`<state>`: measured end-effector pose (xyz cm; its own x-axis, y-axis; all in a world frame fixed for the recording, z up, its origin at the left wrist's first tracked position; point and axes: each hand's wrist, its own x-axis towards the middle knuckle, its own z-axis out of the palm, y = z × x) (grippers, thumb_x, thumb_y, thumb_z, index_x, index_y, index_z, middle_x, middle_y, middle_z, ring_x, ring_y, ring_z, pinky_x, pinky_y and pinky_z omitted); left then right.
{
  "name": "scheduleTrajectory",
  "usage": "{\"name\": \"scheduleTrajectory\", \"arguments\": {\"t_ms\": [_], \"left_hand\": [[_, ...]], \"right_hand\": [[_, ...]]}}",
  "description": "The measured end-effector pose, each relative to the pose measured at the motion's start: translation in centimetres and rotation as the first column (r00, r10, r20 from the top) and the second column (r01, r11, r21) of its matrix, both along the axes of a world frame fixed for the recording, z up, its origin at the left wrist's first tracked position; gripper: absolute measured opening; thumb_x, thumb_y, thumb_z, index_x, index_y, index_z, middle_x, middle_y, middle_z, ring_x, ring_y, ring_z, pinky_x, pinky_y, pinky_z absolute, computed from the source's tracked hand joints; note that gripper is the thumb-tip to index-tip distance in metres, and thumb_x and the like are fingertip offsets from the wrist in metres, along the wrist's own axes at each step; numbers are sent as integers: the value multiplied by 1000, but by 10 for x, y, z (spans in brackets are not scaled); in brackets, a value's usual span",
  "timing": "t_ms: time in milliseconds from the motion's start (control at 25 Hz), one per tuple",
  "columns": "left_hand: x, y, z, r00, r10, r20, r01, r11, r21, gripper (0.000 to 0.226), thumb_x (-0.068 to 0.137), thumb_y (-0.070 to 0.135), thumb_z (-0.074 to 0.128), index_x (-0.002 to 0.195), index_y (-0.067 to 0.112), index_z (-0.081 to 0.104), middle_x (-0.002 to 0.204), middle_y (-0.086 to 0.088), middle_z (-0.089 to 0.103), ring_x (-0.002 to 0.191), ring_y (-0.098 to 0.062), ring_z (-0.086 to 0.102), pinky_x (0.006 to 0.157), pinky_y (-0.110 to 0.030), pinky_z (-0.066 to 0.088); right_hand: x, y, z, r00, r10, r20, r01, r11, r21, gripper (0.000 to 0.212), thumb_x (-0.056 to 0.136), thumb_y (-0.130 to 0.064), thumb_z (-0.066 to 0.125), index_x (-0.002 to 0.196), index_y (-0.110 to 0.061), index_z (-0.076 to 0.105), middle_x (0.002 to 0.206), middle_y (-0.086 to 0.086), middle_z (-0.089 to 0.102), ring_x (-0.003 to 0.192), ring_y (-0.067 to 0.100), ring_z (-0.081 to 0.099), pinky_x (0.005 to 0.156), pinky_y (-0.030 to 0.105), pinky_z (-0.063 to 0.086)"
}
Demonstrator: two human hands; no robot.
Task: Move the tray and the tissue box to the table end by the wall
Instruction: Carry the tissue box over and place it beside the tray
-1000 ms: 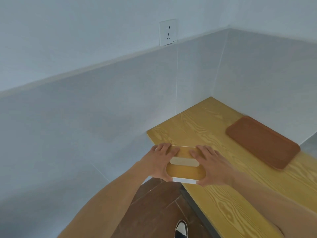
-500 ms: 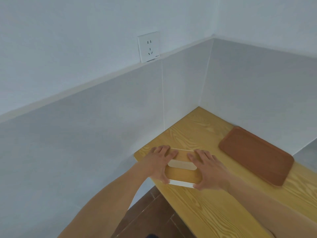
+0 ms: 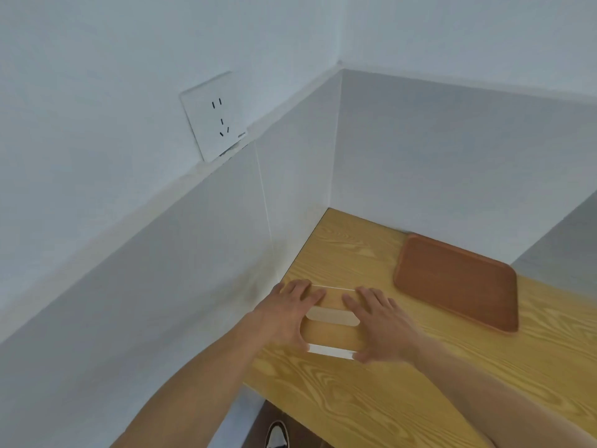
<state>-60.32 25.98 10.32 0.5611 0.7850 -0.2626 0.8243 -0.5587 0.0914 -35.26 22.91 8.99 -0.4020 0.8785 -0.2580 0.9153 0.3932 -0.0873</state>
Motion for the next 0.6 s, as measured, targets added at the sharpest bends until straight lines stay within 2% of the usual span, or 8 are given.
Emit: {"name": "scheduleTrajectory", "arguments": {"t_ms": [360, 600], "left_hand": [[-7, 68, -21, 980, -170, -104, 159, 982, -107, 122, 63, 55, 78, 153, 35, -3, 158, -10, 8, 146, -30, 12, 119, -52, 15], [1, 84, -33, 968, -198, -153, 177, 975, -137, 127, 62, 47, 83, 153, 35, -5, 159, -11, 4, 148, -32, 9, 118, -53, 18]], "right_hand": [[-33, 18, -24, 973, -232, -1, 232, 971, -56, 123, 58, -64, 73, 153, -28, 5, 162, 13, 13, 146, 32, 12, 114, 50, 27], [-35, 26, -42, 961, -275, -1, 275, 959, -65, 123, 59, -64, 75, 153, -27, 4, 161, 14, 13, 146, 33, 13, 114, 50, 27]]}}
